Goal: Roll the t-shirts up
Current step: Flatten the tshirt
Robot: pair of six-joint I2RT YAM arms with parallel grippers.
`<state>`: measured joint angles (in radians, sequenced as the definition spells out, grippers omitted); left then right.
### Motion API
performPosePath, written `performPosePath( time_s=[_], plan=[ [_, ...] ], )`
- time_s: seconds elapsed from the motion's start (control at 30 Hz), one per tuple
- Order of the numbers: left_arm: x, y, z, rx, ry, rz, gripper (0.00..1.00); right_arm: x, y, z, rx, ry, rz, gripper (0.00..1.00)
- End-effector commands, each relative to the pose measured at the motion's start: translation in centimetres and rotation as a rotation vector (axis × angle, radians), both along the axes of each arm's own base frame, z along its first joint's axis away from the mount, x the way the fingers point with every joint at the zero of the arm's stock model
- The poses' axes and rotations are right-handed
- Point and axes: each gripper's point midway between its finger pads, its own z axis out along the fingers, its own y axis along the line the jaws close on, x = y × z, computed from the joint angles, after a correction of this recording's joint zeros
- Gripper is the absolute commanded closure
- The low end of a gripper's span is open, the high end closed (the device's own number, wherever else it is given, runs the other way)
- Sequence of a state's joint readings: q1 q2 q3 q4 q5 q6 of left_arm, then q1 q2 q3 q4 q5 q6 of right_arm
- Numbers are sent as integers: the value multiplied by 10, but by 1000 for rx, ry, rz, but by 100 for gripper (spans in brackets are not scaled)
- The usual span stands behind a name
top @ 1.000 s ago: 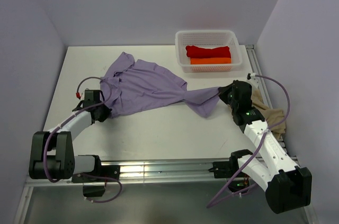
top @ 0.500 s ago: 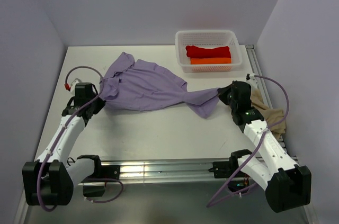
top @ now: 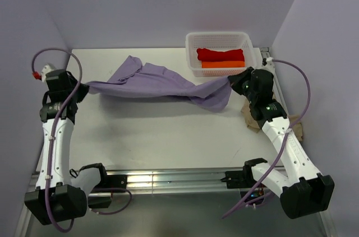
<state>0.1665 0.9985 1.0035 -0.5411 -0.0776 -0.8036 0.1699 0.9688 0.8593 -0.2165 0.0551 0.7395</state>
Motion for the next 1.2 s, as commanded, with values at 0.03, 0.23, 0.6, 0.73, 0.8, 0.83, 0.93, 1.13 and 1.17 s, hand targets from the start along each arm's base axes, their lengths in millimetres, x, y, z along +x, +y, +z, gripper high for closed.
performPosePath(
  time_s=[0.03, 0.23, 0.6, 0.73, 0.8, 0.83, 0.93, 1.13, 1.17],
  plan=[
    [11, 21, 74, 35, -131, 6, 100, 12, 29, 37, 9, -60, 172, 100],
    [11, 48, 158, 88, -249, 63, 100, 16, 71, 96, -68, -164, 342, 100],
    [-72, 55, 297, 277, -526, 221, 100, -45, 109, 253, -61, -627, 549, 100],
    [-125, 52, 338, 345, -635, 310, 100, -83, 90, 300, -71, -804, 496, 100],
    [-148, 53, 358, 372, -679, 364, 100, -104, 78, 326, -69, -885, 464, 100],
    [-153, 54, 363, 383, -686, 373, 100, -109, 73, 336, -85, -918, 443, 100],
    [-156, 53, 374, 389, -713, 380, 100, -131, 60, 367, -96, -1013, 404, 100],
    [-118, 55, 333, 313, -627, 318, 100, -163, 56, 417, -51, -1180, 415, 100],
    [-107, 58, 315, 297, -582, 315, 100, -169, 55, 426, -45, -1205, 416, 100]
  ],
)
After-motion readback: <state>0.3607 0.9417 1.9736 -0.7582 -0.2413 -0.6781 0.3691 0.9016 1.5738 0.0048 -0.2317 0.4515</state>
